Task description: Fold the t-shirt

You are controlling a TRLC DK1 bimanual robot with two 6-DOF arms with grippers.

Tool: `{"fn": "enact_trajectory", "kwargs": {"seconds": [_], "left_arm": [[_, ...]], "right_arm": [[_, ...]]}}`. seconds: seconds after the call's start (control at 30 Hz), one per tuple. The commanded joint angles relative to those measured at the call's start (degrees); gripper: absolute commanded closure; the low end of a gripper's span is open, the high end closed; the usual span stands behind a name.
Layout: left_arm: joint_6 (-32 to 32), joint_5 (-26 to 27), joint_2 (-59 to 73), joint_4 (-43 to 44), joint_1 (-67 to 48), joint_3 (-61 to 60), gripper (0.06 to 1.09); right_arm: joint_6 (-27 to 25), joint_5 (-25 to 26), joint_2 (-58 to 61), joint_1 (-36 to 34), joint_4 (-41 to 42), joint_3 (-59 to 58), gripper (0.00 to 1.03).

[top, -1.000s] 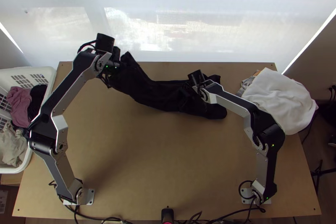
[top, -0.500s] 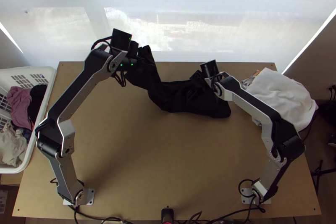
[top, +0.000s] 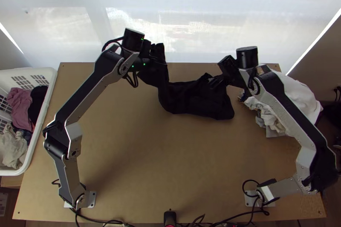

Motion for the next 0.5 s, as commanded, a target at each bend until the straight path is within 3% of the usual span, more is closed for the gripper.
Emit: {"fn": "enact_trajectory", "kwargs": {"seconds": [0.0, 0.47], "left_arm": [[-2.98, 0.92, 2.19, 4.39, -2.93, 1.07, 1.05], [-6.14, 2.41, 6.94, 18.19, -11.28, 0.90, 1.05]], "right_arm": [[-0.44, 0.08, -9.59, -6.32, -3.84, -1.68, 0.05], [-2.28, 4.65, -16.62, -7.37, -9.99, -3.79, 0.05]]}}
